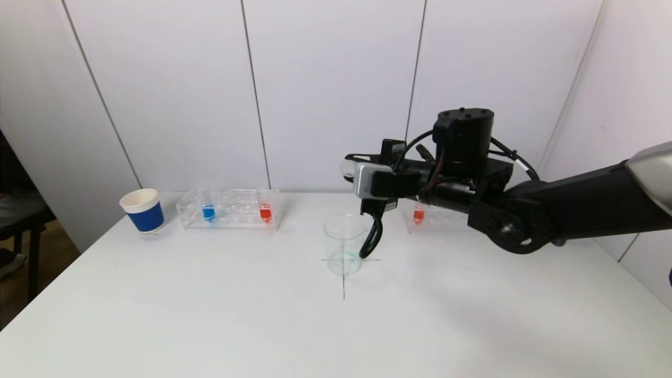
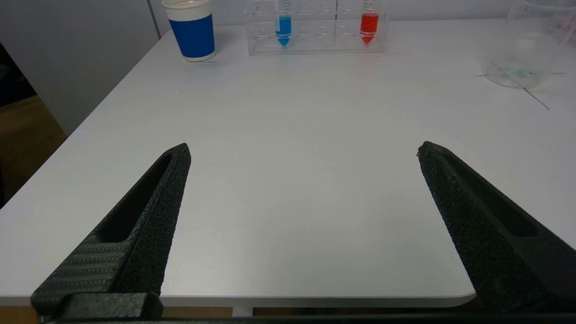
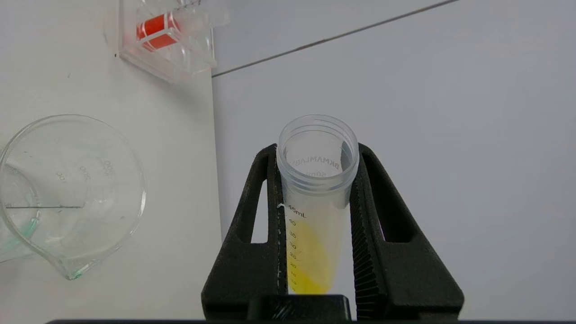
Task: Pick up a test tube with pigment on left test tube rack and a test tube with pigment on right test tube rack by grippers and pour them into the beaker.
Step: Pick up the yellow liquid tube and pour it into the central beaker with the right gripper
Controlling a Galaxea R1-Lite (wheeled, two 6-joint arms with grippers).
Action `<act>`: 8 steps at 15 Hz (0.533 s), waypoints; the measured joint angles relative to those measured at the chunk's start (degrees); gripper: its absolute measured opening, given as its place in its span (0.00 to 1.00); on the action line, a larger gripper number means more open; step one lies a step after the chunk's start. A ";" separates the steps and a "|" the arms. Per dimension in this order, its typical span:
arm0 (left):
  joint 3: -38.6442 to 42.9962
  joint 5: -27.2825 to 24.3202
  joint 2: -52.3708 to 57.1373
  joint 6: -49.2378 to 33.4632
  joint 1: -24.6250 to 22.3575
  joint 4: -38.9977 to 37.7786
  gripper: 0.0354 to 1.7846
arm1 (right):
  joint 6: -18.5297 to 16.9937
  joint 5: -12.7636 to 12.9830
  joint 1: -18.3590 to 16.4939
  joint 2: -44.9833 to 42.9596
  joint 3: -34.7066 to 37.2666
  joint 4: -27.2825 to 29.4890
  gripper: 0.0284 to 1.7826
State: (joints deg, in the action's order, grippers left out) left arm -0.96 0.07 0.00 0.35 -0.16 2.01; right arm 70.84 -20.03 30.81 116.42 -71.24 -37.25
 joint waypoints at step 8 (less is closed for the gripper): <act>0.00 0.00 0.00 0.00 0.00 -0.01 0.99 | 6.47 -5.13 -1.57 2.96 1.32 -8.23 0.25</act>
State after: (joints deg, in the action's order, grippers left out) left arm -0.96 0.07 0.00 0.35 -0.16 2.00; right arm 77.31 -25.16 29.23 119.38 -69.93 -45.48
